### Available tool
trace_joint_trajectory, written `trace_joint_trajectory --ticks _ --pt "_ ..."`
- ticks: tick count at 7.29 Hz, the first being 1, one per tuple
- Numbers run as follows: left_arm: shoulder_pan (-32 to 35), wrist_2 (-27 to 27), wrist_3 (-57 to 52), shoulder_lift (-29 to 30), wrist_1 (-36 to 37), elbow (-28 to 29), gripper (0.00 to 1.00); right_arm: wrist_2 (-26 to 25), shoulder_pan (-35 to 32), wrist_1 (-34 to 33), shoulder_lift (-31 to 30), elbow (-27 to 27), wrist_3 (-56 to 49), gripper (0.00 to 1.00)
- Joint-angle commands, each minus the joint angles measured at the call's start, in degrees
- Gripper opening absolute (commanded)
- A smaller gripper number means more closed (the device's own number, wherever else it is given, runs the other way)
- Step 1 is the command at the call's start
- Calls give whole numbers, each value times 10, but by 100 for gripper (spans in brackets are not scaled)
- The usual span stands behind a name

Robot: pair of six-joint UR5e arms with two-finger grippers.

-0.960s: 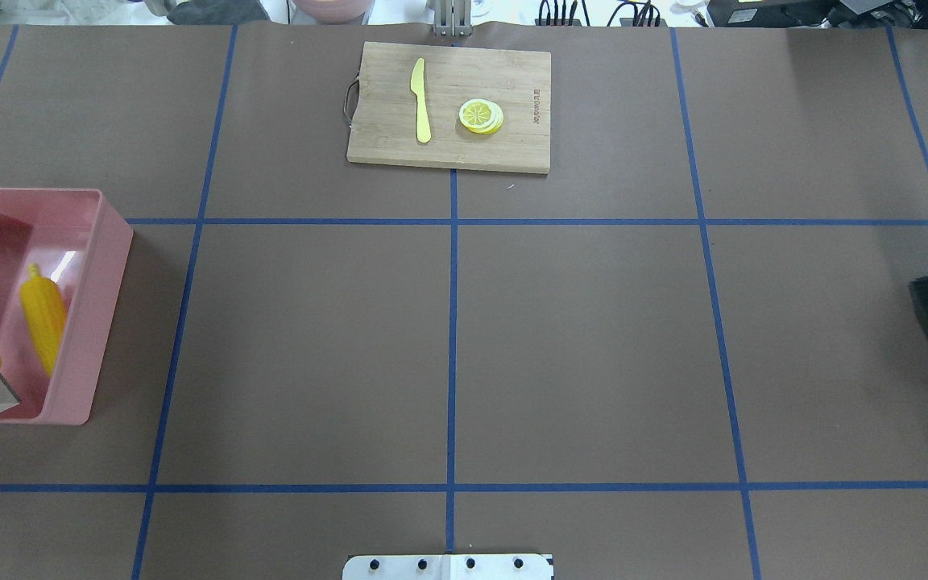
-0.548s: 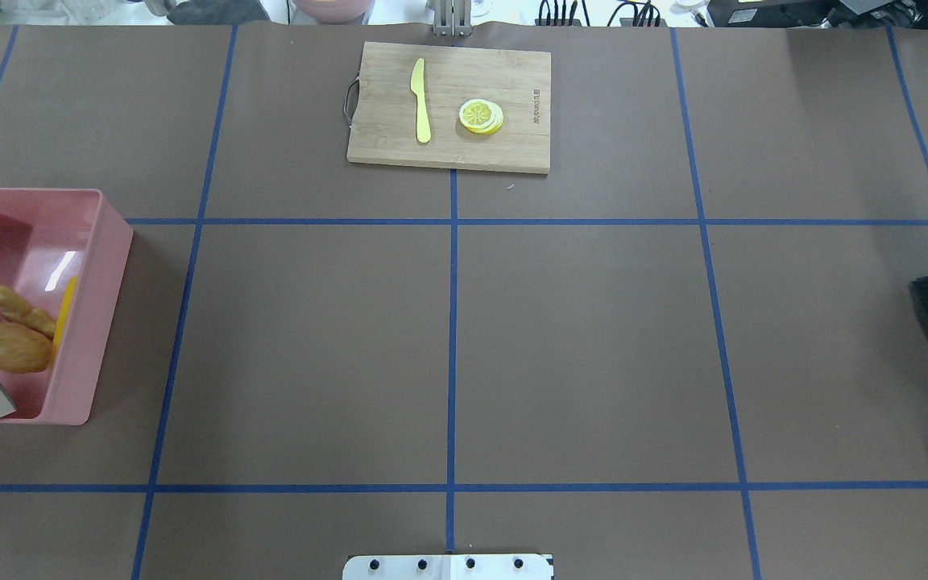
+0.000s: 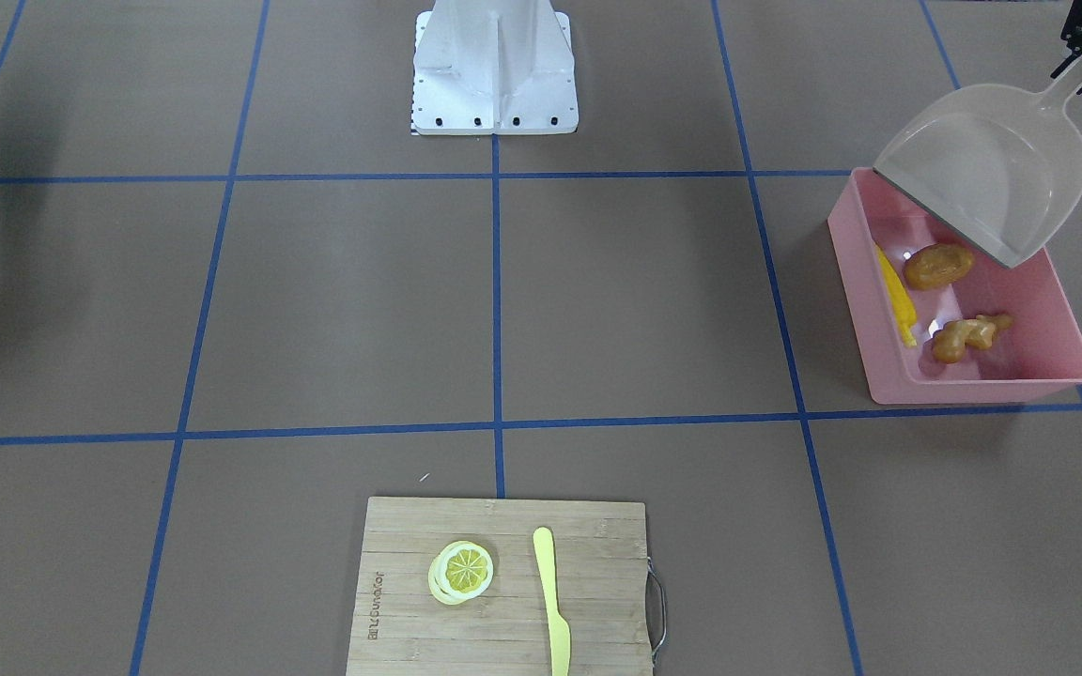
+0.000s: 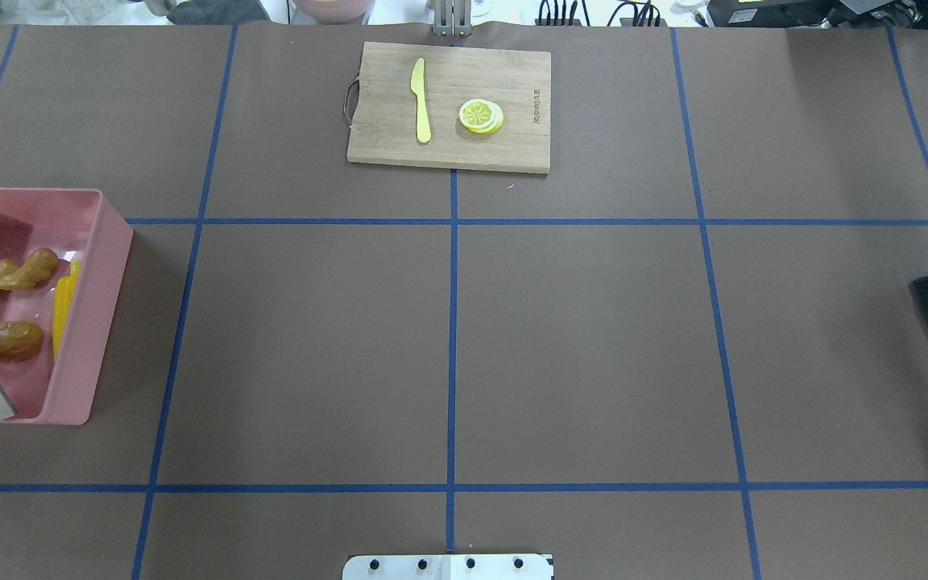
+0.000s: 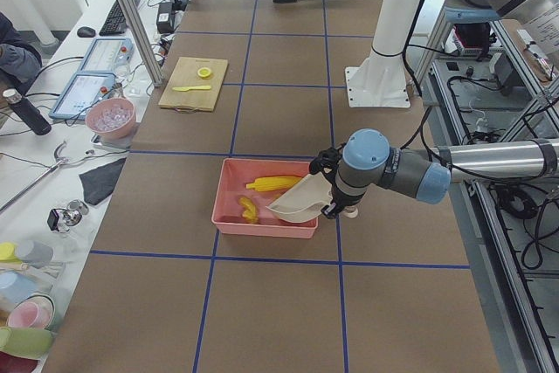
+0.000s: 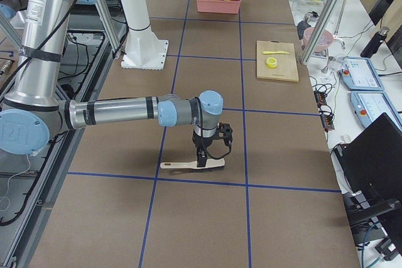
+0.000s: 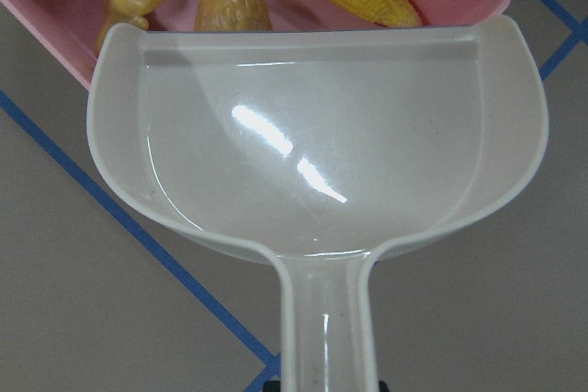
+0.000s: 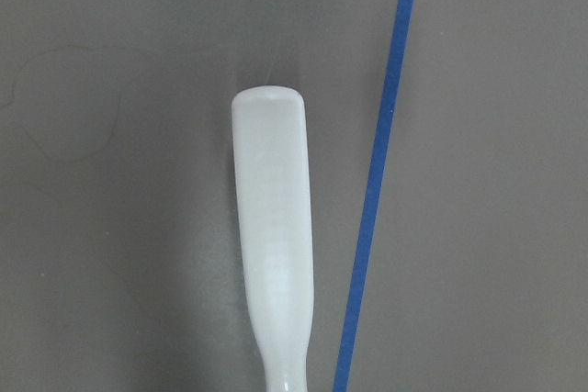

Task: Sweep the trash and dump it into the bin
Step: 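Tilt the dustpan over the pink bin to dump the items with the left gripper, then bring the empty dustpan back out of the bin with the left gripper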

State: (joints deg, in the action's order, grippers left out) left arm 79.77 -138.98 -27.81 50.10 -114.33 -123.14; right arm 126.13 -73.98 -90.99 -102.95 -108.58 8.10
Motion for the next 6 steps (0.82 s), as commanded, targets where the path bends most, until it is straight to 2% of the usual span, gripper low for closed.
trace_joint_trajectory --ticks 1,3,4,6 --pt "25 -24 -8 15 -5 -13 0 3 -27 -17 18 -14 0 100" --pt "48 -43 -25 79 -5 -10 0 -2 -64 -166 156 -13 -4 100" --pt "36 -43 -25 116 -6 -9 0 1 -69 -194 187 -13 -4 100" --pt "-50 -41 -25 193 -6 -8 0 -1 -91 -191 188 -9 4 100"
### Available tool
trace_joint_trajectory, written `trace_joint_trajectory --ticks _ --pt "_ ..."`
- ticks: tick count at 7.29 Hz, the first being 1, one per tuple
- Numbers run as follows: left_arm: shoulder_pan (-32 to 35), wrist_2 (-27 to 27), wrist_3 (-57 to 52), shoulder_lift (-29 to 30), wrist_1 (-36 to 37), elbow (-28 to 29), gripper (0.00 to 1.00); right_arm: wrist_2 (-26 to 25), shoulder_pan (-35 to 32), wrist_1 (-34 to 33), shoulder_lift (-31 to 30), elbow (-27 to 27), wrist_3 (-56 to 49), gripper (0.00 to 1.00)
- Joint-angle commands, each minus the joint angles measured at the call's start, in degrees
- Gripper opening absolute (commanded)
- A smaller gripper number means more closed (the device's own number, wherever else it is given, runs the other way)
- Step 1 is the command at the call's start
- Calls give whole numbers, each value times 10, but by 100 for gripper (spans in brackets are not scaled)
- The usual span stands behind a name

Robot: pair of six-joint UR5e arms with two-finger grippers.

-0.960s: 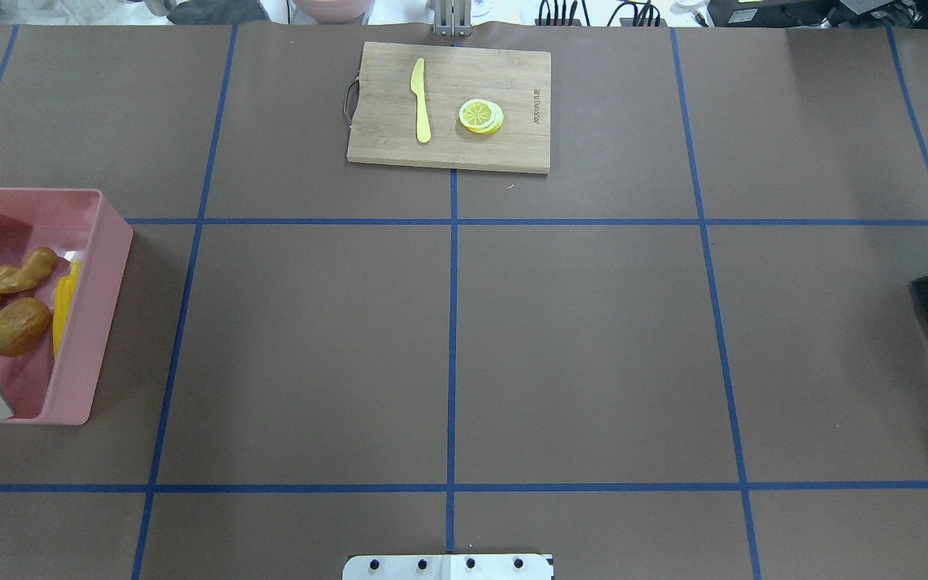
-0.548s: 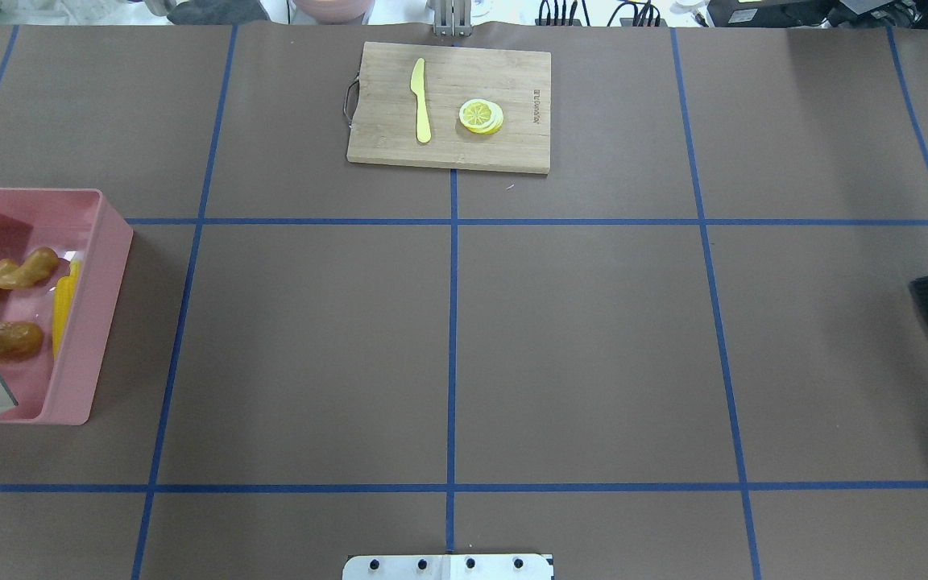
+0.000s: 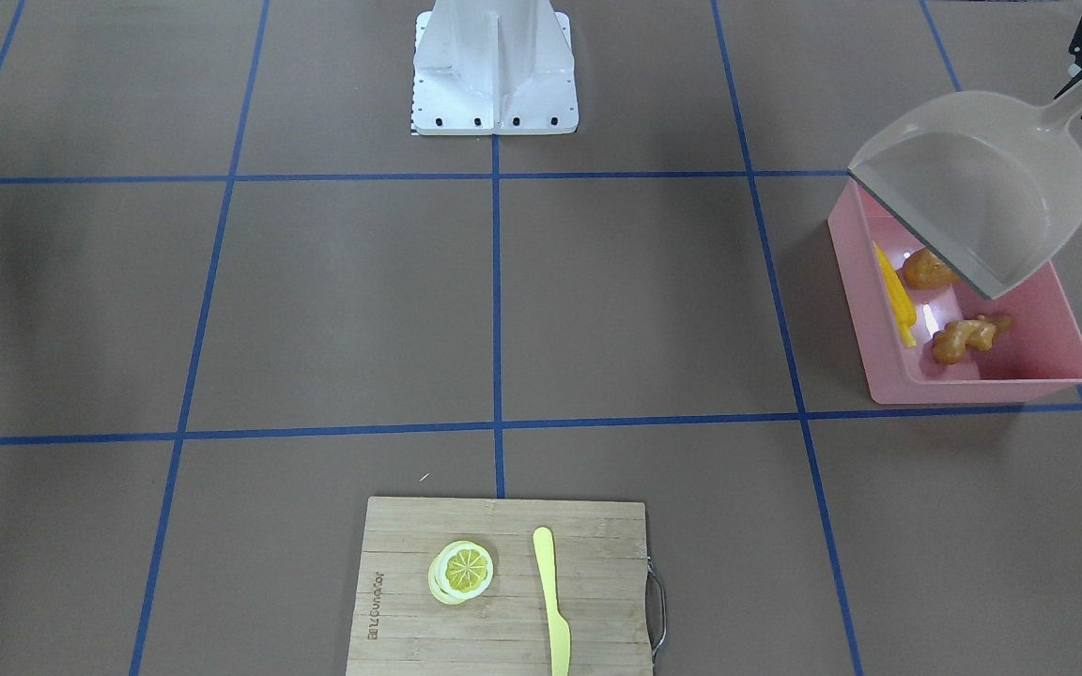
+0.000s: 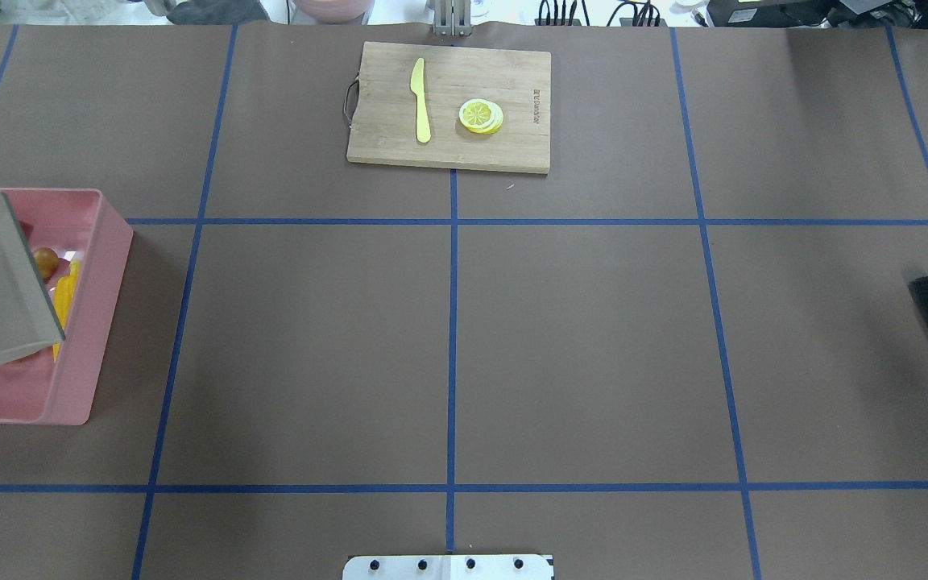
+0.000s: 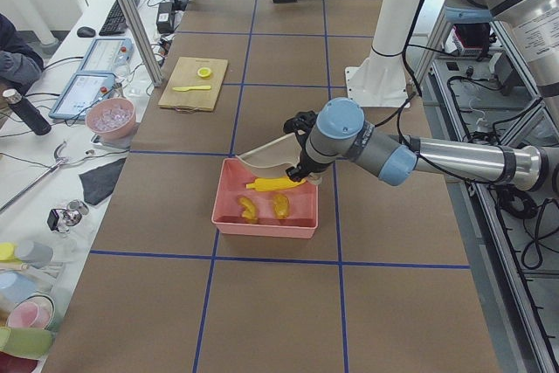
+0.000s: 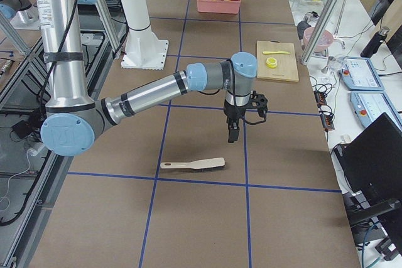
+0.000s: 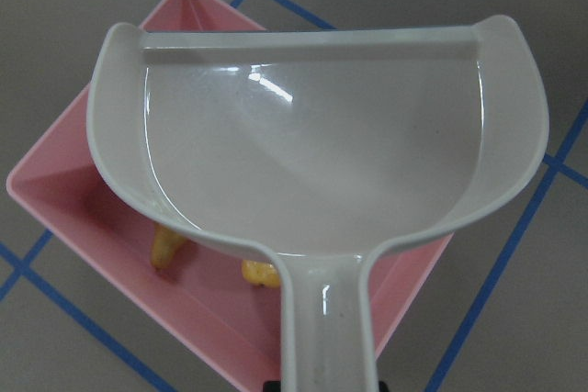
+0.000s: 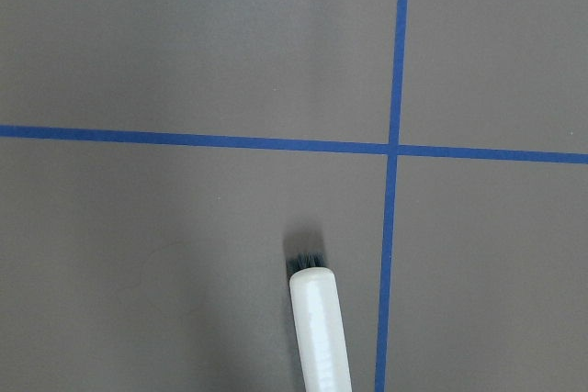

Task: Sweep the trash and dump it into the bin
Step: 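Bring the empty dustpan back out of the bin with the left gripper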

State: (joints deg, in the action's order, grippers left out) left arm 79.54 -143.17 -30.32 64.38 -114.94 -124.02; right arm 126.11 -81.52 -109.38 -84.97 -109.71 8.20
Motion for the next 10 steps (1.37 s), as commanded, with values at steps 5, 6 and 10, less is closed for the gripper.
trace_joint_trajectory --ticks 5,6,10 --pt "-248 33 5 265 9 89 0 70 -115 83 -11 125 32 100" --pt "-259 44 4 306 10 120 0 69 -110 161 -11 159 32 100" --pt "-305 89 1 409 5 203 0 23 -55 183 -10 164 86 100"
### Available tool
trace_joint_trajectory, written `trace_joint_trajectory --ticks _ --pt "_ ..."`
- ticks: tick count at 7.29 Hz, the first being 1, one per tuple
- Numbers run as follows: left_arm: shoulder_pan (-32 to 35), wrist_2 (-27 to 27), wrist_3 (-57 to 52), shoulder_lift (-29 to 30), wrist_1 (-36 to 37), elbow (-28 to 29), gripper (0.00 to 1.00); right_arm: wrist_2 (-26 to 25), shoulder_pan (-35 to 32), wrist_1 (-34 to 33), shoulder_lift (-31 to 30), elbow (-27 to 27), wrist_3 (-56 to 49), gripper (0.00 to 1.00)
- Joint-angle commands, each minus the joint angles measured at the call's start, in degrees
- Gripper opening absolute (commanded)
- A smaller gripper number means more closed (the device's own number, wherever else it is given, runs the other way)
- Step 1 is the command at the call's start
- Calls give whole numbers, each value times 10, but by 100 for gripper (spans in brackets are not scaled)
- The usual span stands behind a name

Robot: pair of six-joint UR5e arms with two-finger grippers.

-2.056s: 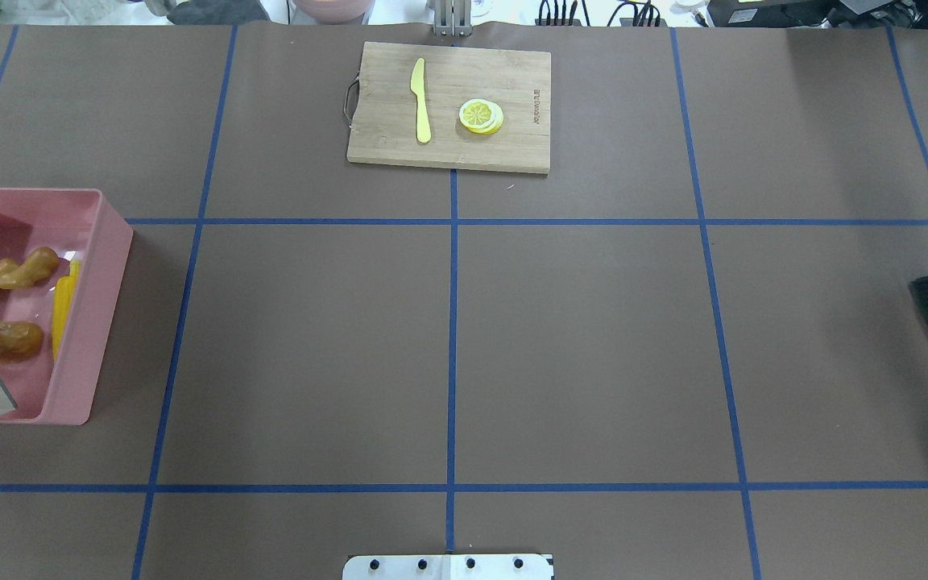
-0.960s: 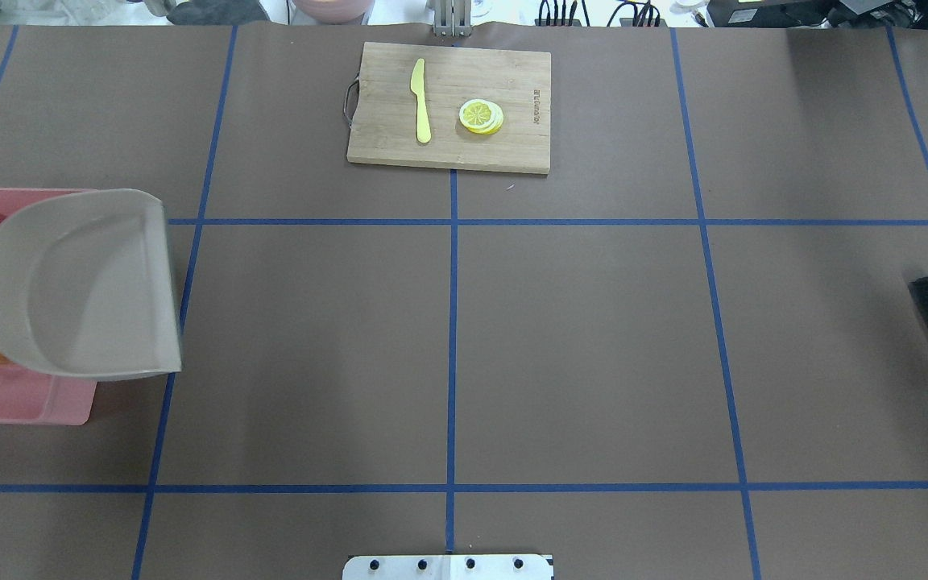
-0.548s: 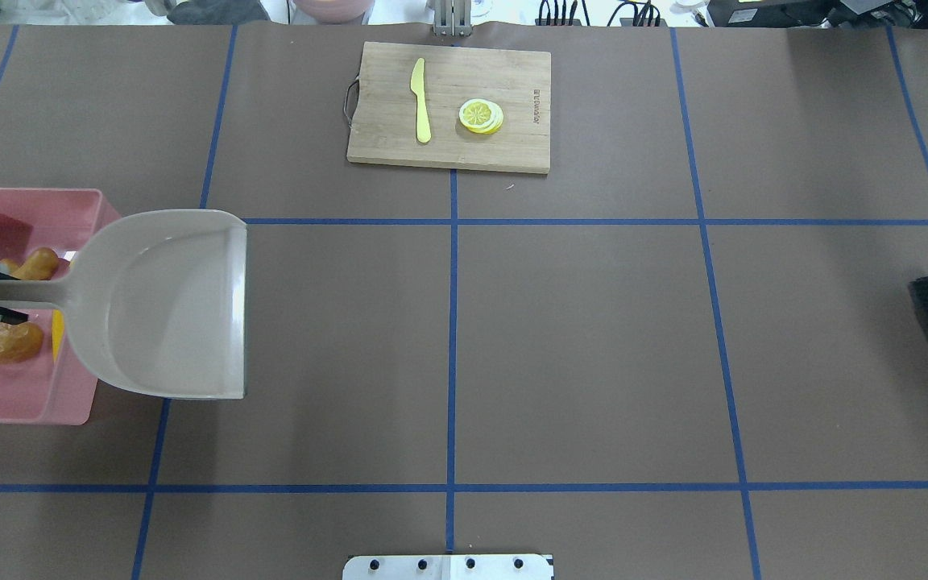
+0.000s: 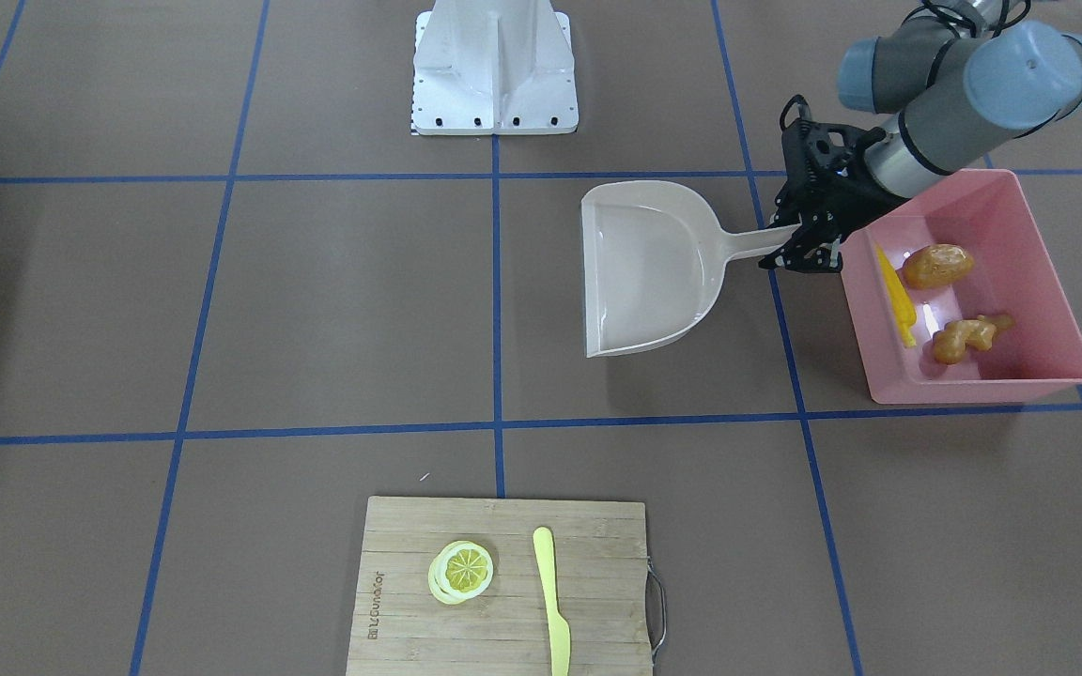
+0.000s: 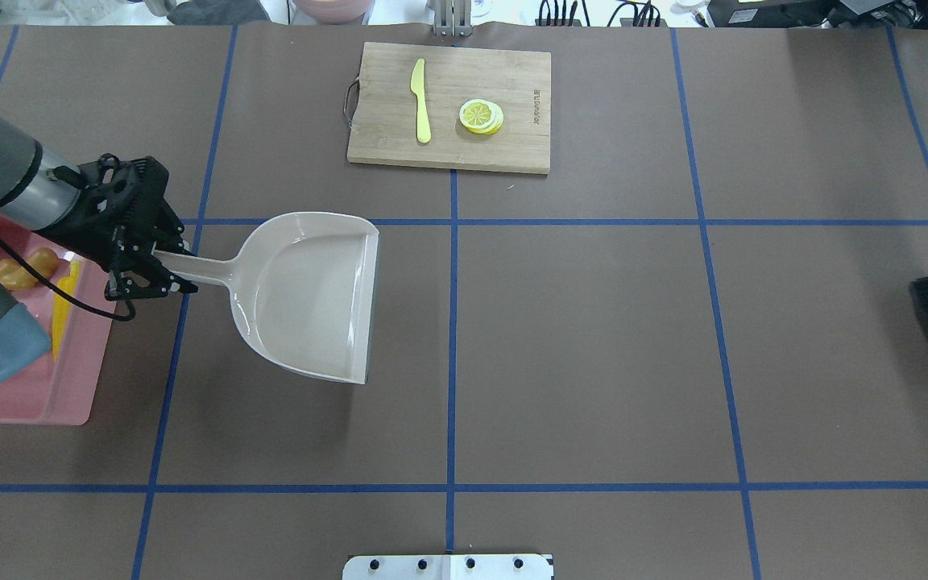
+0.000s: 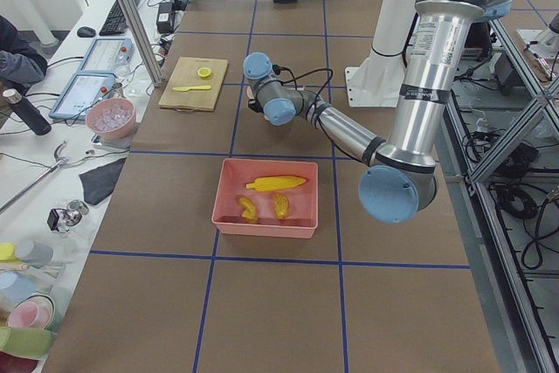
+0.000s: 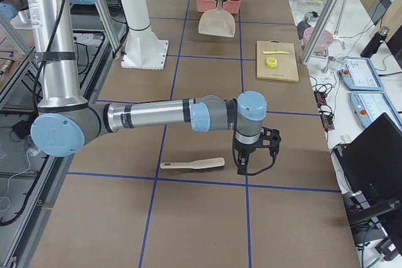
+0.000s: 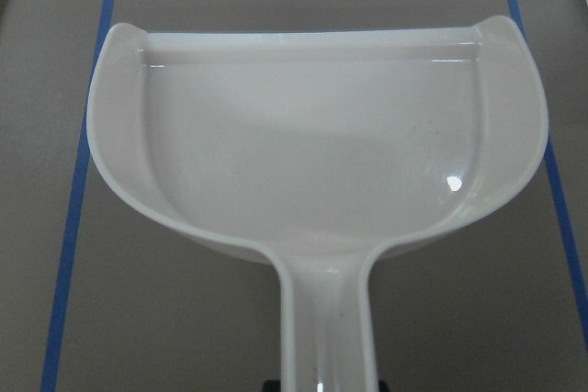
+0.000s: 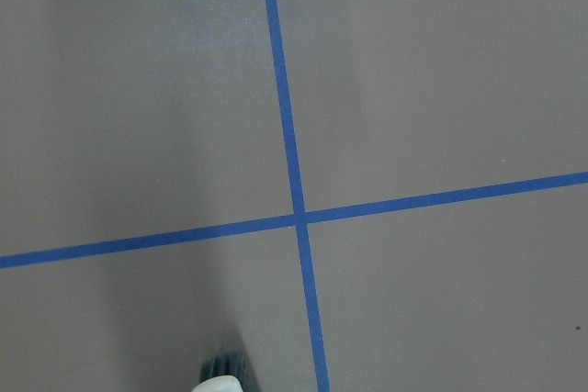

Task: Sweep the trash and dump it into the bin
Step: 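Bring the empty dustpan back out of the bin with the left gripper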

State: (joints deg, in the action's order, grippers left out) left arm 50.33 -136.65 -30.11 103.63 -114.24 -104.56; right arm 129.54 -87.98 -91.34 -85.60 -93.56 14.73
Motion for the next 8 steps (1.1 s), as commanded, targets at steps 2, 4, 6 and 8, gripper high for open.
trace_joint_trajectory --ticks 2,4,6,8 --pt "-47 56 0 18 -18 16 0 -8 9 3 -10 -7 7 100" --pt "-60 69 1 33 -28 39 0 -6 8 3 -16 -16 7 100" --pt "-63 71 1 36 -33 47 0 -7 9 3 -15 -17 7 100" --pt "-63 71 5 35 -33 49 0 -7 9 3 -16 -15 10 100"
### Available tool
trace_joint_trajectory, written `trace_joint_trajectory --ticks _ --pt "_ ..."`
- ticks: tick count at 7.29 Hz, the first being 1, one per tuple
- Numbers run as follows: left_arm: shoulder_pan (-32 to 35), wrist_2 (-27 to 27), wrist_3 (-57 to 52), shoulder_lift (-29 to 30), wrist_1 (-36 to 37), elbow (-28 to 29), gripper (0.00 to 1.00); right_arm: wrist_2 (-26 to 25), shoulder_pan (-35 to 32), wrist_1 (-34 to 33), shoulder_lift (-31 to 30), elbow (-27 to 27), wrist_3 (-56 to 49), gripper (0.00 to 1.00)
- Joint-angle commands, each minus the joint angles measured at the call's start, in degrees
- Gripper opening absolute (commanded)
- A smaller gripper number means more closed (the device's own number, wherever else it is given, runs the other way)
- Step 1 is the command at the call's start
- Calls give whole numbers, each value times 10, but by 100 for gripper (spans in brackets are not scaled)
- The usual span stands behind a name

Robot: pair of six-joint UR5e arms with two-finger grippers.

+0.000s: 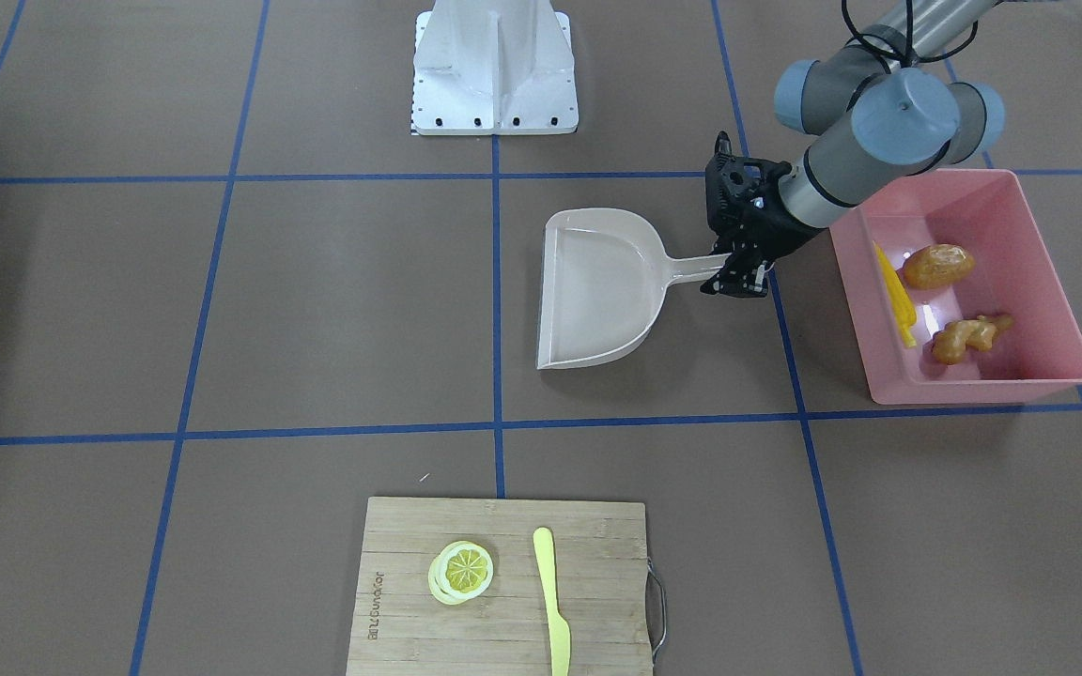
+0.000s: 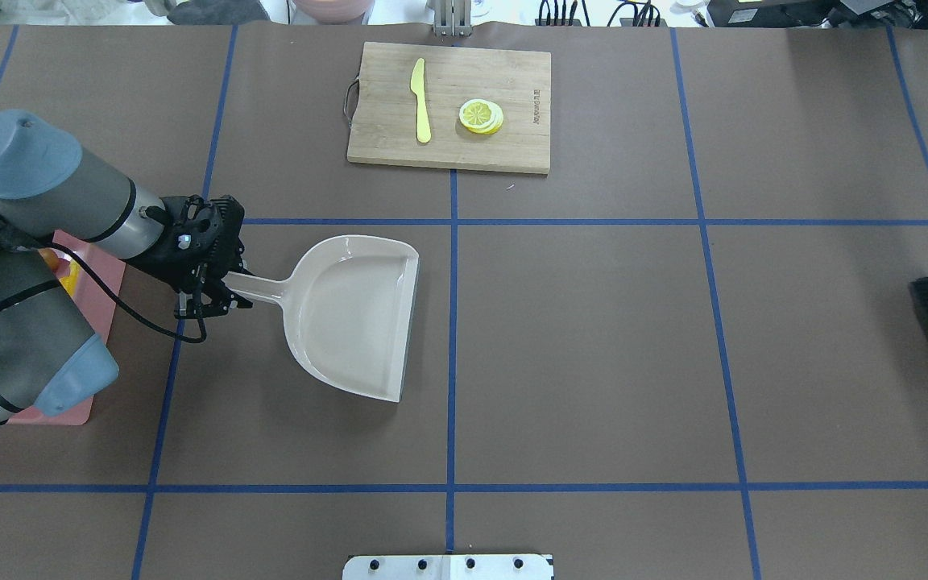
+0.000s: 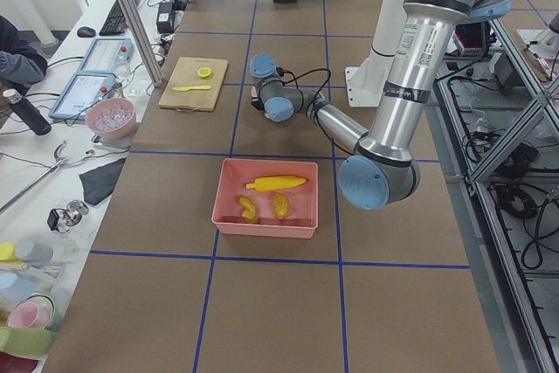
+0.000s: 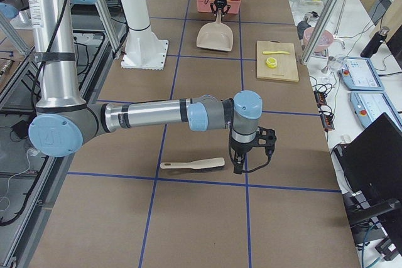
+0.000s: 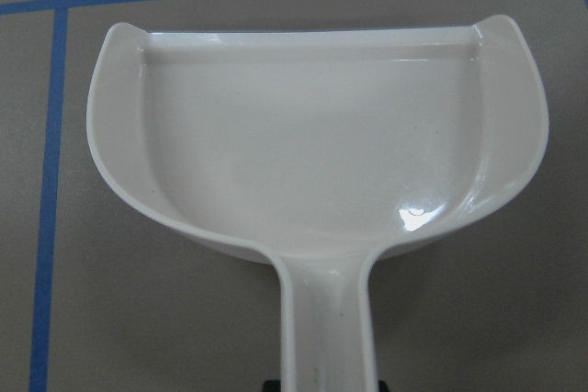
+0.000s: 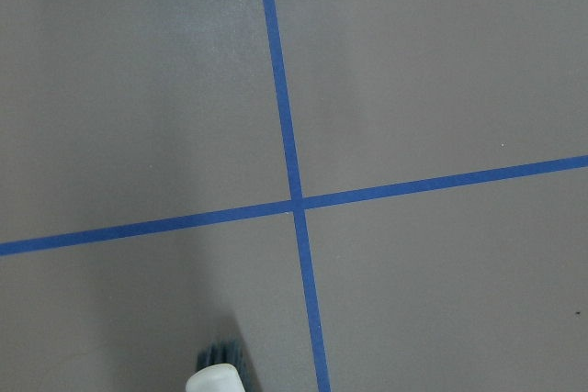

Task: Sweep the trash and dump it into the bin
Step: 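Lower the dustpan onto the table and release it with the left gripper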

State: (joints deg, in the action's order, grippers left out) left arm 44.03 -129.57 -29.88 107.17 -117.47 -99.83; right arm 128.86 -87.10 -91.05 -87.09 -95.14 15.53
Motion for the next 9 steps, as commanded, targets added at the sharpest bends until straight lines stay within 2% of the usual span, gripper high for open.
trace_joint_trajectory --ticks 1,2,3,4,6,9 --pt "0 0 3 0 0 2 0 0 0 0 -1 -1 2 100" --pt "0 -1 3 0 -1 3 0 0 0 0 -1 -1 5 100" --pt "-1 0 3 0 -2 4 6 -1 0 0 -1 1 6 100" --pt "0 0 3 0 -1 5 40 -1 0 0 -3 1 6 100" --pt "0 -1 3 -1 0 5 98 -1 0 0 -3 1 6 100" --pt "5 -3 2 -1 0 -2 98 -2 0 0 -3 2 6 100"
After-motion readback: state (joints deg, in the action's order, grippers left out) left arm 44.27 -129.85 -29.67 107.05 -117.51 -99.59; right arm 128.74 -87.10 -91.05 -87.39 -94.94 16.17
